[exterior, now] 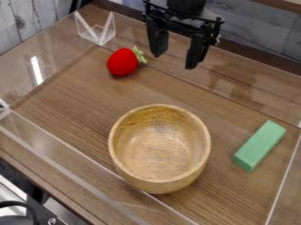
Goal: Move the red fruit to the right
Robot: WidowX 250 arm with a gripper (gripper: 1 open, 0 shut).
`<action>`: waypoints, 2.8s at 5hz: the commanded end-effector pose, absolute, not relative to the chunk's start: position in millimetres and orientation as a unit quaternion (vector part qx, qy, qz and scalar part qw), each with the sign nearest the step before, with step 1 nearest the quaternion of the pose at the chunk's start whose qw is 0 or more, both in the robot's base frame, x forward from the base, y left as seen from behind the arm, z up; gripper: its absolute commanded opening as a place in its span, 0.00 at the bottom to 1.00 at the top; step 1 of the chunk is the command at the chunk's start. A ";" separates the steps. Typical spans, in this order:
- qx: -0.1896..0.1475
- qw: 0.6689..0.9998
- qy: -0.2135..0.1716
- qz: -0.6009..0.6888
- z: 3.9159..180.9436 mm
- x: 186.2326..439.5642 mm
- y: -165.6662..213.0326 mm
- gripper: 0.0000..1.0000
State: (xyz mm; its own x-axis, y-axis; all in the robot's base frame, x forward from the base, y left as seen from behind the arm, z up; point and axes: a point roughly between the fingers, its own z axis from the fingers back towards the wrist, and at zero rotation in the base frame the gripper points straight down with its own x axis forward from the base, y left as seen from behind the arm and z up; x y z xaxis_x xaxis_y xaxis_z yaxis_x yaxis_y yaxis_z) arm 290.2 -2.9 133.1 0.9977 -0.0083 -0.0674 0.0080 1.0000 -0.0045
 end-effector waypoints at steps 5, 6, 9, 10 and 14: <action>0.014 0.999 -0.052 0.008 87.6 315.7 106.9 1.00; 0.019 0.997 -0.068 0.028 77.0 324.2 108.9 1.00; 0.015 0.995 -0.097 -0.016 81.4 349.2 115.6 1.00; 0.014 0.994 -0.104 -0.002 86.8 344.8 128.6 1.00; 0.012 0.992 -0.123 -0.010 79.4 341.6 103.6 1.00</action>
